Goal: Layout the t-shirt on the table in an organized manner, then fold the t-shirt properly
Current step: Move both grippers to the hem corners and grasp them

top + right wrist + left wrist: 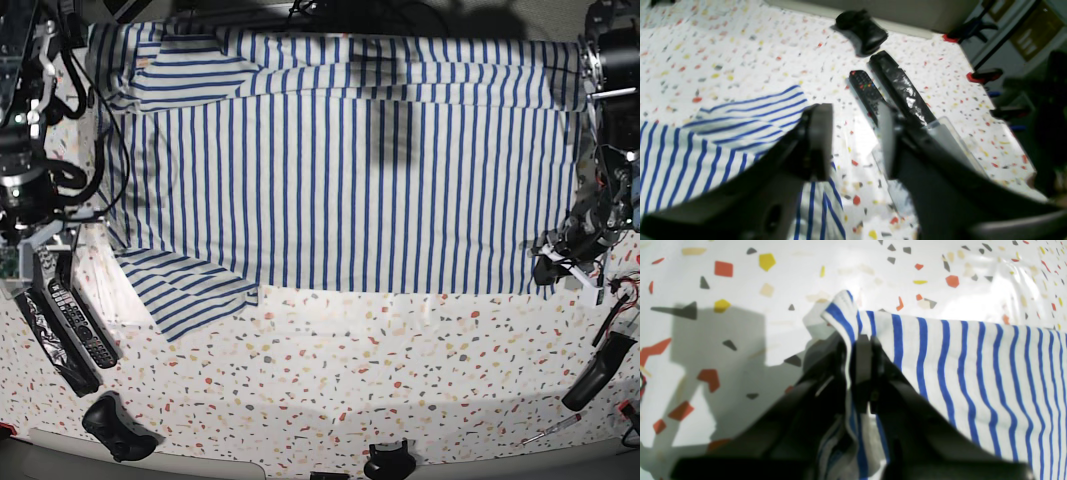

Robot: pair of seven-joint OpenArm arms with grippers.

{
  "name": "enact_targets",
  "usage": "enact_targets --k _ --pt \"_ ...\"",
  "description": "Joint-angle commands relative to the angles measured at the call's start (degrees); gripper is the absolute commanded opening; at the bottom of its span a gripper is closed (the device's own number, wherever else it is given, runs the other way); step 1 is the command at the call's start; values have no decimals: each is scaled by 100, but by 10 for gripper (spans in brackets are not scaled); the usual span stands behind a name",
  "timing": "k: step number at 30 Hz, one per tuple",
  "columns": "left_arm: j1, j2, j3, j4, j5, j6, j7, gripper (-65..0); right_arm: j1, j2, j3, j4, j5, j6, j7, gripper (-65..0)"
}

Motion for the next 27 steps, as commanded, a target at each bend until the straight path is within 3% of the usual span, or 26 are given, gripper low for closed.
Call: enact_targets --k 1,3,7,13,16,22,27 --pt "-111 -63 -11 48 11 -39 11 -650 164 160 22 -146 103 0 96 -363" --pt "-111 -48 -11 48 9 -35 13 -650 507 334 -74 -702 396 251 39 -345" --pt "-111 -50 -11 48 9 -24 13 -650 1384 684 -490 -1912 1069 809 -643 -345" --pt "-109 -48 -11 48 -9 -22 13 -650 2717 723 -1078 -3593 1921 1606 -1687 -346" --pt "-109 -48 -11 48 -9 -22 -11 -650 3399 723 -1443 -4422 1987 1742 -2120 -346" --pt "-109 -48 -11 48 -11 -22 -13 -650 4640 719 -2131 -6059 1932 1810 -2221 -346" --pt "-109 -17 -11 48 -9 -22 -144 -650 5532 533 -2734 -7324 1237 1939 -2343 -347"
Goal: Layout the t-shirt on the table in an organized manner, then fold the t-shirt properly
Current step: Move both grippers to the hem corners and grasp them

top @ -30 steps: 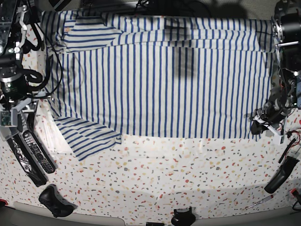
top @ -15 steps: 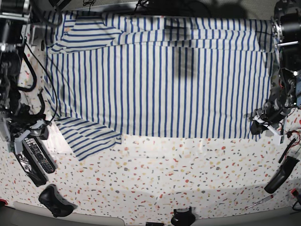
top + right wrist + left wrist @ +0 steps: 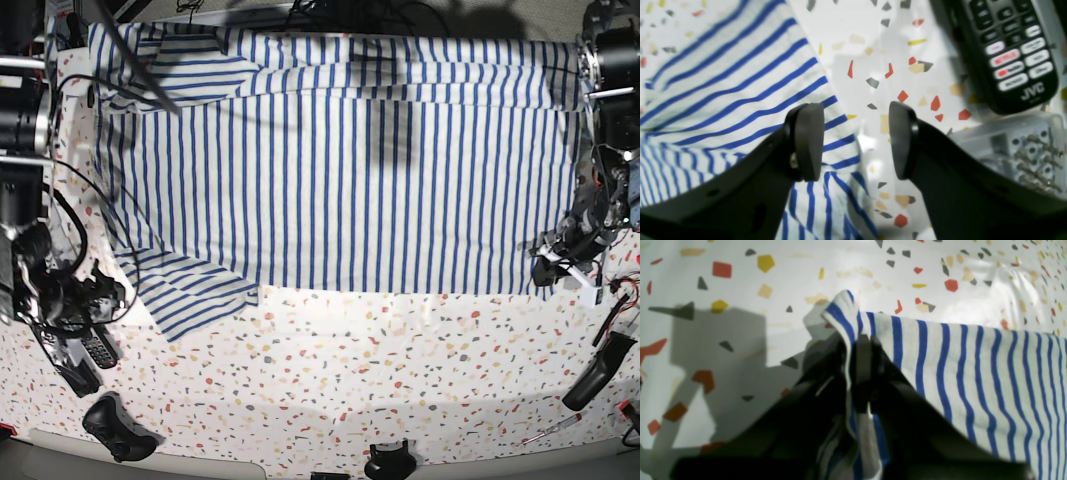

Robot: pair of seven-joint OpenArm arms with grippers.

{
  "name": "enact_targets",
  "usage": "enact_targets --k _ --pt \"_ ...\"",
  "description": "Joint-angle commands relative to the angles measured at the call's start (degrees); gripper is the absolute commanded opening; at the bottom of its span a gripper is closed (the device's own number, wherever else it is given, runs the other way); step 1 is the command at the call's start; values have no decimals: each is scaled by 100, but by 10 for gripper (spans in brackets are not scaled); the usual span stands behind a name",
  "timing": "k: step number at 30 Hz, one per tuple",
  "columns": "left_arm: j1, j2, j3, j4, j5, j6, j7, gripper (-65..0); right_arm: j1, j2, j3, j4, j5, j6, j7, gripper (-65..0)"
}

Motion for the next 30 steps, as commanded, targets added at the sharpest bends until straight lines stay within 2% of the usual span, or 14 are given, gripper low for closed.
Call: enact_targets --k 1,7,12,19,30 --pt "-122 -59 -11 55 -4 -24 -11 -650 330 17 -63 -59 -9 48 31 -347" --pt "-120 24 -11 55 -2 -26 -46 -650 651 -358 -238 -608 -170 44 -59 -347" --pt "-120 35 -11 55 -2 -26 -48 -650 649 -614 -238 -885 -1191 -101 87 -349" --pt "-120 37 -11 55 0 -26 -46 -650 656 -573 -238 -1040 -1620 -214 546 -349" --pt "-120 37 -11 55 0 -26 -44 -650 699 -505 -238 -1045 -1591 -136 638 -349"
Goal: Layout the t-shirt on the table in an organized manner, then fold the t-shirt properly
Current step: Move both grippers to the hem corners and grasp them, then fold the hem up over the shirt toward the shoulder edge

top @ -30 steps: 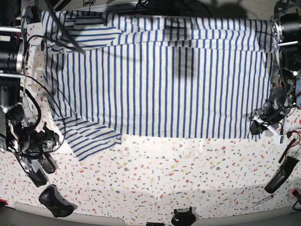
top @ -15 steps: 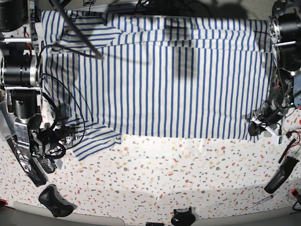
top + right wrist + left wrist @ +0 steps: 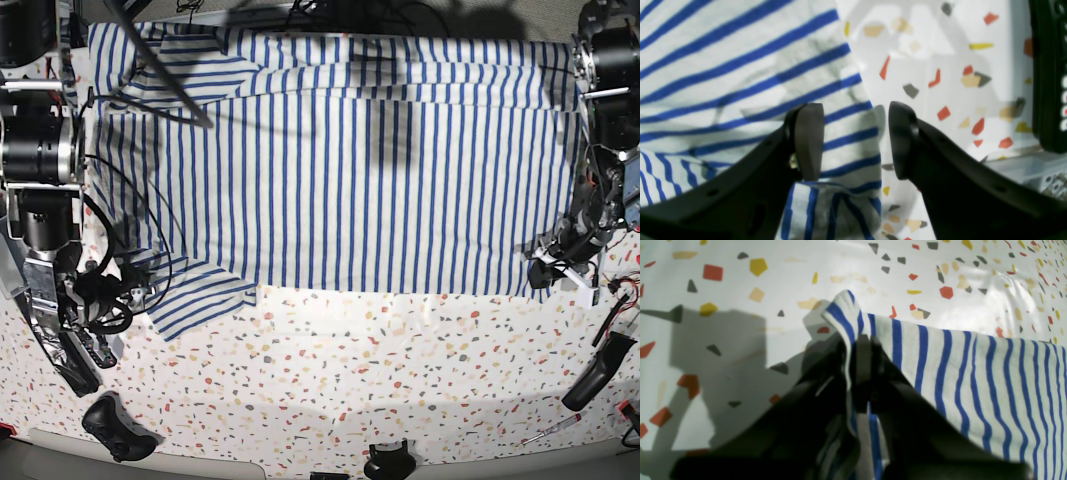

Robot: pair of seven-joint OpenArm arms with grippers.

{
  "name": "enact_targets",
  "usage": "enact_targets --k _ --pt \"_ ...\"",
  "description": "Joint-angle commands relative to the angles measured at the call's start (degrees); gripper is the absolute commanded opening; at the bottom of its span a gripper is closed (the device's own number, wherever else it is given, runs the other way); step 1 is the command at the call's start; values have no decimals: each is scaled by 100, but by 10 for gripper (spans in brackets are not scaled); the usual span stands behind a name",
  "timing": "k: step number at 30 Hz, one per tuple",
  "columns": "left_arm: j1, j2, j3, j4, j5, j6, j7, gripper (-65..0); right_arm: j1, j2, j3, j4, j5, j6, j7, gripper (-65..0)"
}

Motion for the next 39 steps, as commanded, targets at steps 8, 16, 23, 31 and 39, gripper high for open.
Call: enact_targets --k 8,16,23,31,39 --pt "-111 -61 -11 55 9 -42 37 -650 131 76 22 -87 205 114 17 -349" --pt "-111 -59 -11 55 7 -42 37 -650 52 -4 22 -87 557 839 -79 -554" --pt "-111 -48 -13 57 2 -42 -61 -650 55 2 22 -79 560 857 247 -650" --pt "-107 -31 -17 446 -382 -42 109 -650 -17 286 22 468 994 1414 514 -650" --pt "442 -13 -210 1735 -385 431 328 -650 -804 922 24 1908 1851 1416 83 -650"
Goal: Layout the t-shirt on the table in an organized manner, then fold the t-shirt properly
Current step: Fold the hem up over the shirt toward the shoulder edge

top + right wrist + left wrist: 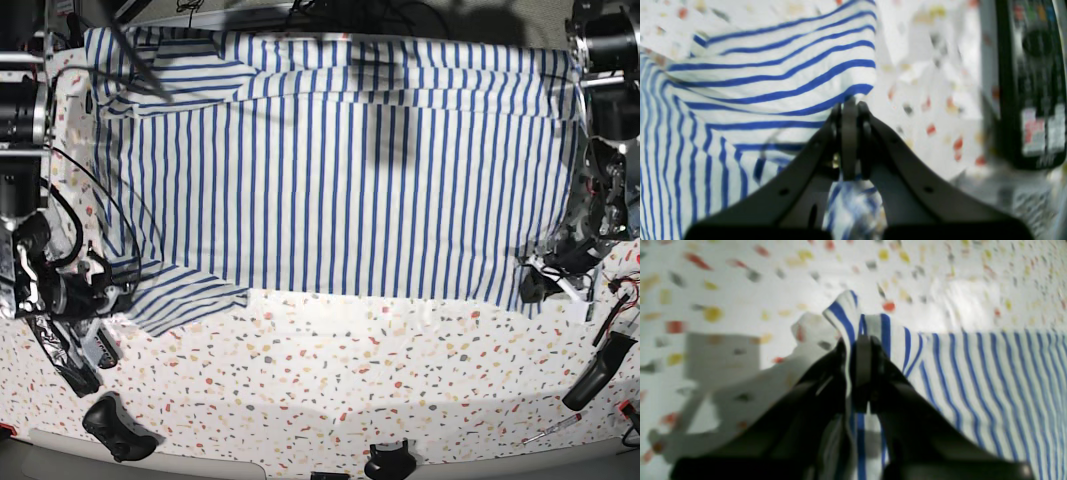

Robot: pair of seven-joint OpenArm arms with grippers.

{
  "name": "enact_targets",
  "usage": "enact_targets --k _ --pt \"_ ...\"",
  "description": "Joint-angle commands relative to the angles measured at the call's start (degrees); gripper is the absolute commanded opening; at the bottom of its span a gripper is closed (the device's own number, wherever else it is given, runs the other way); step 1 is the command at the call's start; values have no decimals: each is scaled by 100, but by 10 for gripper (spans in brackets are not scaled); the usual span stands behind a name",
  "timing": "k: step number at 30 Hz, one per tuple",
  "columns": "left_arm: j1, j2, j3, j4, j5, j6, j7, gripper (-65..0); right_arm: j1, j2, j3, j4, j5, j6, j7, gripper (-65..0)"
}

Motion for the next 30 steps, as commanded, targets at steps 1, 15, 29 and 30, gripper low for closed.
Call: enact_targets --k 1,15,29,30 --pt "39 -105 -142 254 -81 -33 -122 -650 11 188 37 297 247 37 57 -650" --pt "1967 -107 -1434 2291 -892 -146 216 -650 -2885 256 2334 3324 1121 42 -308 -650" --pt "3335 -74 -1897 3803 -1141 -144 776 -650 -4946 -374 4118 5097 1134 132 -280 -650" --pt "3410 -74 -1963 3827 -1150 -146 780 -650 -5036 -468 4251 5171 1134 132 -280 -650"
